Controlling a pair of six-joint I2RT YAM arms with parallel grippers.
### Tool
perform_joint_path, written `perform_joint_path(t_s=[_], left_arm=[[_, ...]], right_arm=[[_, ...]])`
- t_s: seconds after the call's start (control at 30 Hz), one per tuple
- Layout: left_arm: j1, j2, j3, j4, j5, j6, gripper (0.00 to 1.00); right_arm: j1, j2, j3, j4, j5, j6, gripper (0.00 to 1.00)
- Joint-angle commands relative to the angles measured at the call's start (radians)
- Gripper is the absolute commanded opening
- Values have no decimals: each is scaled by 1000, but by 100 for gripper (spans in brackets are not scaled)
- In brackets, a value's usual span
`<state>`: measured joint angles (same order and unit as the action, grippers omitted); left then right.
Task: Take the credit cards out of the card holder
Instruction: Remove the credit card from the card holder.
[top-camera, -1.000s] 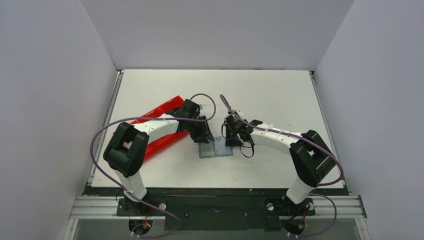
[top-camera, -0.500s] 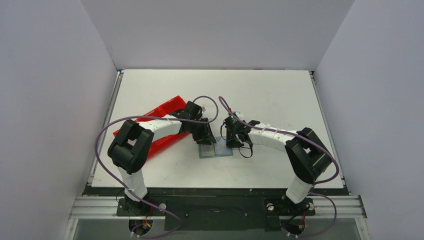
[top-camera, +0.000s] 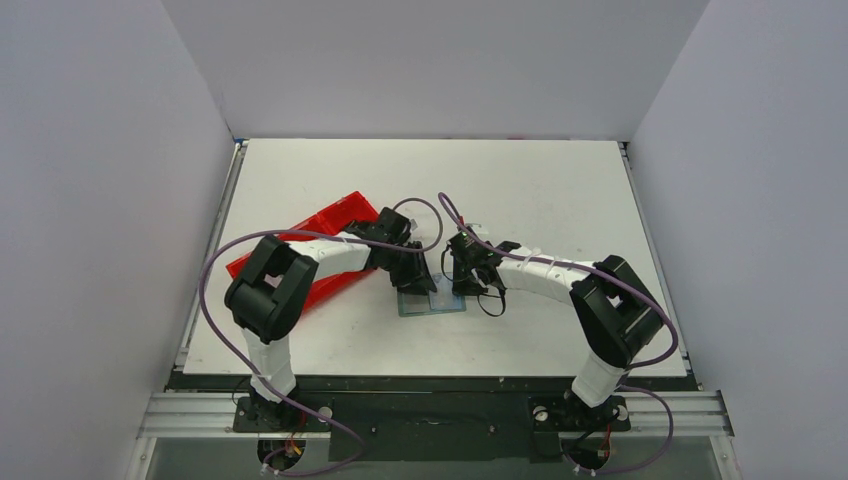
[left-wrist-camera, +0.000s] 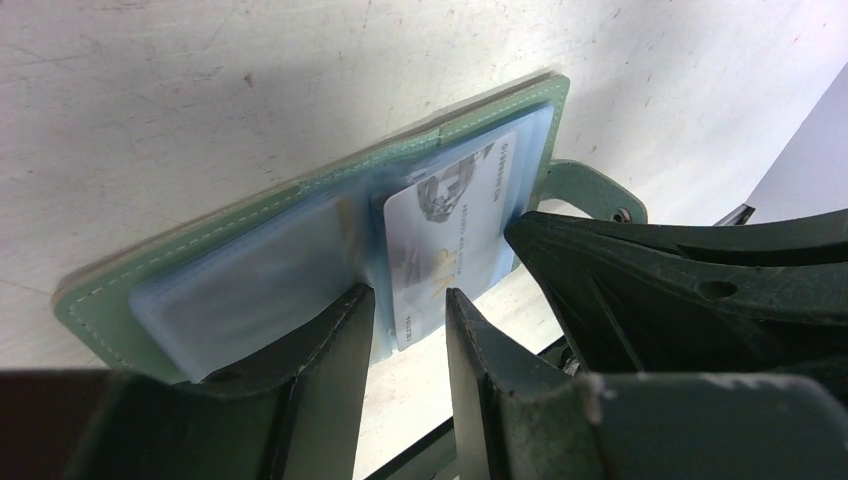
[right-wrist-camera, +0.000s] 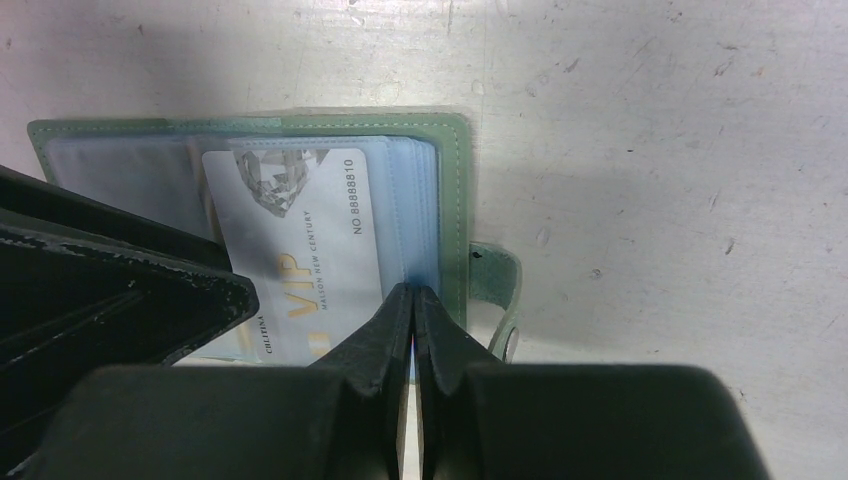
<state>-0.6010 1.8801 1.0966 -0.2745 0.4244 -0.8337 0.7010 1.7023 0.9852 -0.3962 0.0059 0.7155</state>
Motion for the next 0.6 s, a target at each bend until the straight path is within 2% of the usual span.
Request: perform_joint_path(t_s=[0.0,0.33,0.57], left_arm=[[-11,27,16,42,-5,17,31],[-20,46,8,76,1,-5,28],[-17,40,-20,110,14,-27,15]], right_arm=[[-5,12,-22,6,36,2,0],[-6,16,-36,12,34,4,0],[-12,16,-49,18,34,7,0]])
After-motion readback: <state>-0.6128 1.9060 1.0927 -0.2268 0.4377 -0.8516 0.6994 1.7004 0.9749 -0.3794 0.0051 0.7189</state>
